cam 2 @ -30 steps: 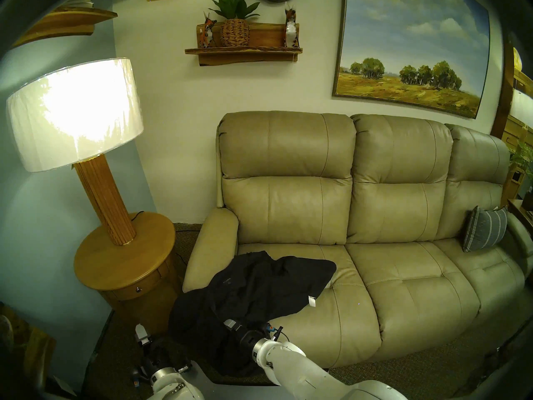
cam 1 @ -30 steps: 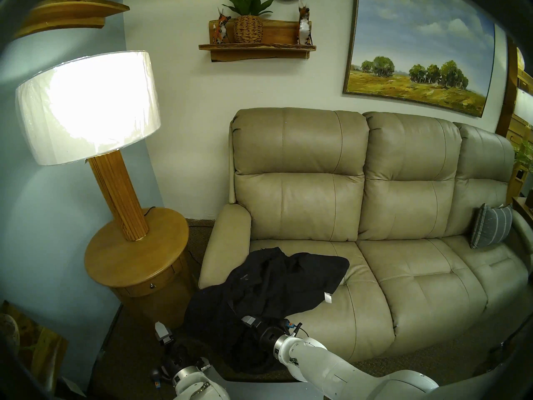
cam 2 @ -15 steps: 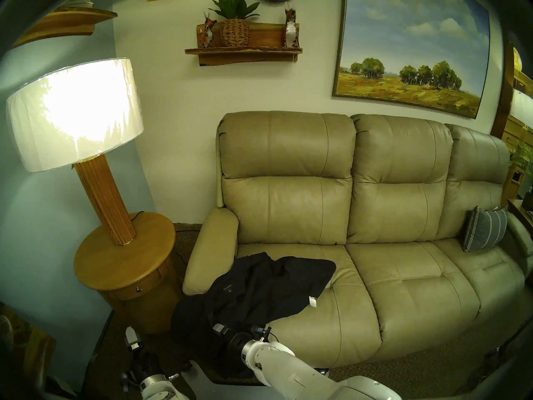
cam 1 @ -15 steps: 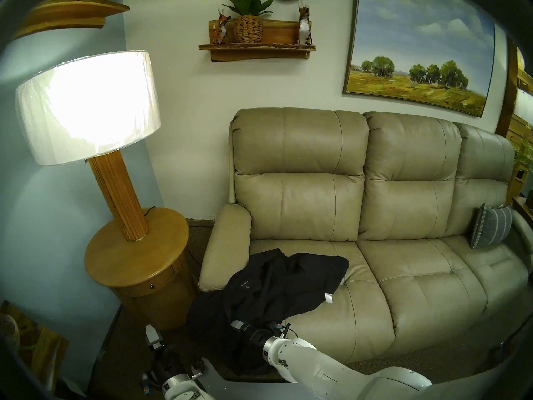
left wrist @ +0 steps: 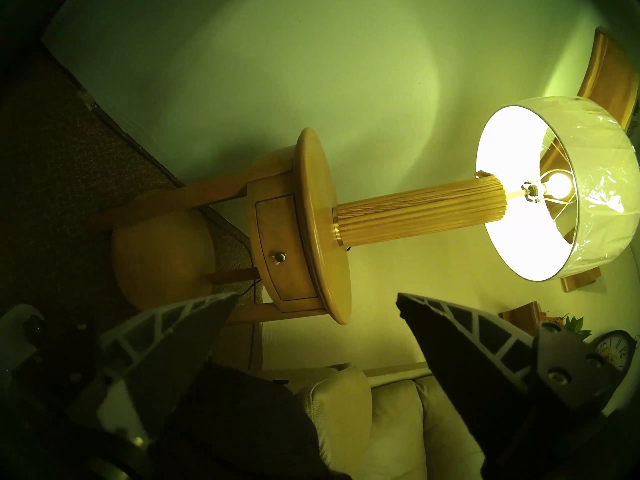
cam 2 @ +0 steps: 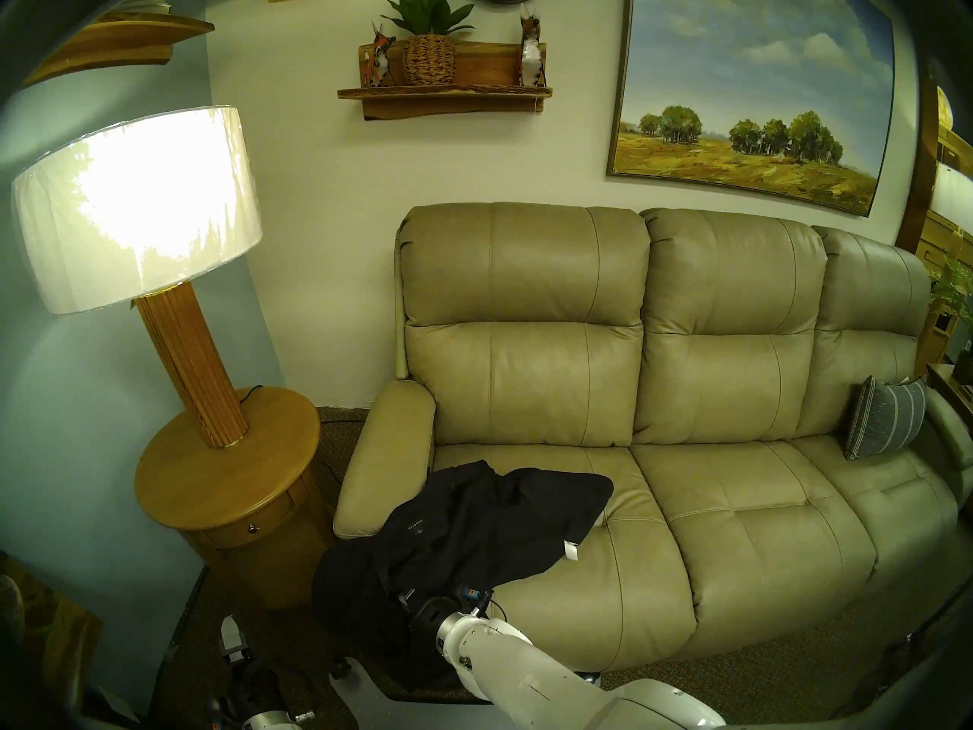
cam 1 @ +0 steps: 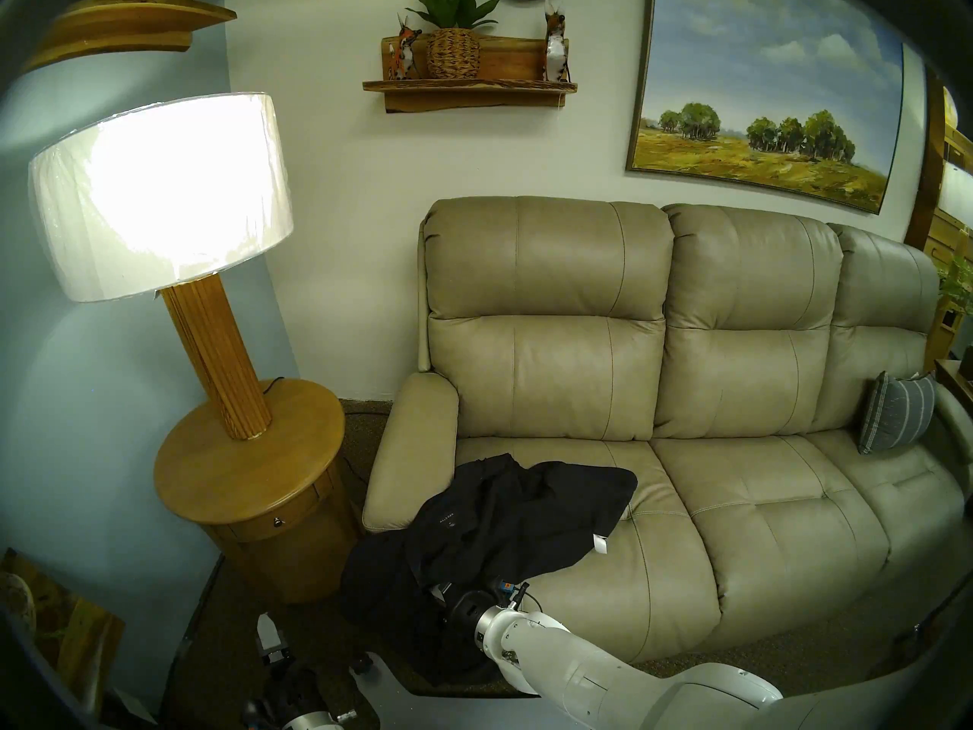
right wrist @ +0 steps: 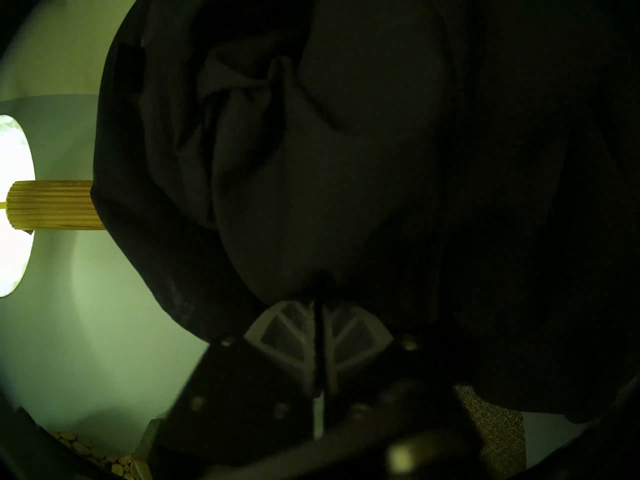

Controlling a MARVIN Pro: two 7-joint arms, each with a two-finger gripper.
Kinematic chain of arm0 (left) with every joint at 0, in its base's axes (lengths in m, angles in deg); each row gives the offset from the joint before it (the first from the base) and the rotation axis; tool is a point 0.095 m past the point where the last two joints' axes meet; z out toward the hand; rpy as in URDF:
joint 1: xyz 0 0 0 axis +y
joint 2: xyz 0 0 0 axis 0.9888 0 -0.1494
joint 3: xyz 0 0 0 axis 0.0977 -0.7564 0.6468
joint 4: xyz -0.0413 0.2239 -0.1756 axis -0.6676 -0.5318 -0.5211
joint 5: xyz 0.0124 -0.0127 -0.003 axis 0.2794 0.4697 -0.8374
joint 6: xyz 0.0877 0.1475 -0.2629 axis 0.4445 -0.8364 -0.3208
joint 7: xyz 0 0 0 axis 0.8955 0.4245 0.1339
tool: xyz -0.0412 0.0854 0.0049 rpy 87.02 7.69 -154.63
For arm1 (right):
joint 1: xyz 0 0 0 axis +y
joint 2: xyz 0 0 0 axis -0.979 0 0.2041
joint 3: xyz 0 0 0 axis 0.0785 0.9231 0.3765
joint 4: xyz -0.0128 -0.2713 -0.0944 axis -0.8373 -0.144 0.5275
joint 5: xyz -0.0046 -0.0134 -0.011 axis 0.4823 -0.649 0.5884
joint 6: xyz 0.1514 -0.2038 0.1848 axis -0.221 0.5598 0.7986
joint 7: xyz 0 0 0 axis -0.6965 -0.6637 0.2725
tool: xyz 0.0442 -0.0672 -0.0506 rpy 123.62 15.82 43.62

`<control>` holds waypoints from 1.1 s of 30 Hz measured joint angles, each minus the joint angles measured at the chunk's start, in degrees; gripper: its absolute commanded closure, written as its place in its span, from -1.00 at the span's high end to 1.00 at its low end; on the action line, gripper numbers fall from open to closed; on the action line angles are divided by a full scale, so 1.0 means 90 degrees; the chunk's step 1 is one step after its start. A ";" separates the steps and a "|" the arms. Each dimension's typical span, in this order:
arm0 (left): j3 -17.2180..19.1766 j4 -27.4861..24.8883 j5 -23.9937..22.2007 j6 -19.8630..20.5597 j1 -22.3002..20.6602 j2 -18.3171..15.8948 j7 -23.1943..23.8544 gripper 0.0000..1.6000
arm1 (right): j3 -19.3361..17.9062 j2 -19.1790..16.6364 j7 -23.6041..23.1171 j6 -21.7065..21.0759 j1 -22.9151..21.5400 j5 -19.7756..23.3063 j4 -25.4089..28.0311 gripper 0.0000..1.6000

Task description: Drape jacket on sofa arm

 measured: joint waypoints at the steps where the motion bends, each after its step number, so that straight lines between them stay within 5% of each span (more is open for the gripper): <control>1: -0.0002 0.0037 0.0000 0.0037 0.0016 -0.0002 0.0011 1.00 | 0.0014 0.0011 -0.0013 0.0017 -0.0019 -0.0002 0.0003 -1.00; 17: -0.0048 0.0572 0.0015 0.0499 0.0096 0.0086 0.0197 1.00 | 0.0372 0.0436 -0.0074 0.0156 -0.0748 -0.0385 0.0438 -1.00; 33: 0.0039 0.1142 -0.0078 0.0754 -0.0046 0.0312 0.0238 1.00 | 0.0562 0.1153 0.0812 0.0350 -0.1658 -0.0896 0.0604 -1.00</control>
